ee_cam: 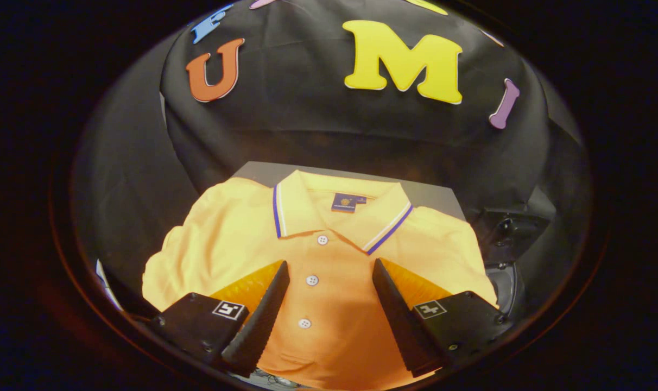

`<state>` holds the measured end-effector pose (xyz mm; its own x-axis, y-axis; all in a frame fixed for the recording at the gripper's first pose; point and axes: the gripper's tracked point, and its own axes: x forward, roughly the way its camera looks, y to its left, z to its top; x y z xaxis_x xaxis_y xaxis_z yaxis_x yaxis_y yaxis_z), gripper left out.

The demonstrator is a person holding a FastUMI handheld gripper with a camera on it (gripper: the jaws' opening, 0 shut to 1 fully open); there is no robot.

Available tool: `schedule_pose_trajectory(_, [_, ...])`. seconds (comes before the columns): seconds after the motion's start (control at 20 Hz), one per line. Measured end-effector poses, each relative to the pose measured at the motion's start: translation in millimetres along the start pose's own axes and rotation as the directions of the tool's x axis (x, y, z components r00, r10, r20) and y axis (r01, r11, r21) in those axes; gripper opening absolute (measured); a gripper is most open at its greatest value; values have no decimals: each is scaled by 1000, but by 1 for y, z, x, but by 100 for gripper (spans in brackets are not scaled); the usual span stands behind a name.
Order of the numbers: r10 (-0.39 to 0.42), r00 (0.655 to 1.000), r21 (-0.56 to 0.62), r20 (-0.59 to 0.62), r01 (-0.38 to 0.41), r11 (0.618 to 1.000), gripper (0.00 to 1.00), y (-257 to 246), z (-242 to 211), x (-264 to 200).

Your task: Put the clothes into the washing machine and then close the washing machine lid.

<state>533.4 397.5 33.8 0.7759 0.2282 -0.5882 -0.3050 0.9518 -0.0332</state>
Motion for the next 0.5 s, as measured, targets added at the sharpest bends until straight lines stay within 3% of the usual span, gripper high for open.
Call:
schedule_pose_trajectory(0.1, [19,1000,-24,-1,-19,1000,95,-4,-1,0])
schedule_pose_trajectory(0.25, [50,999,-35,-2,-50,998,82,-13,-4,6])
schedule_pose_trajectory(0.3, [56,998,-14,4,-56,998,72,-18,0,3])
schedule_pose_trajectory(0.35, [75,997,-3,3,-75,997,51,-20,1,3])
schedule_pose_trajectory(0.5, [152,988,-1,-1,-152,988,32,-26,-1,1])
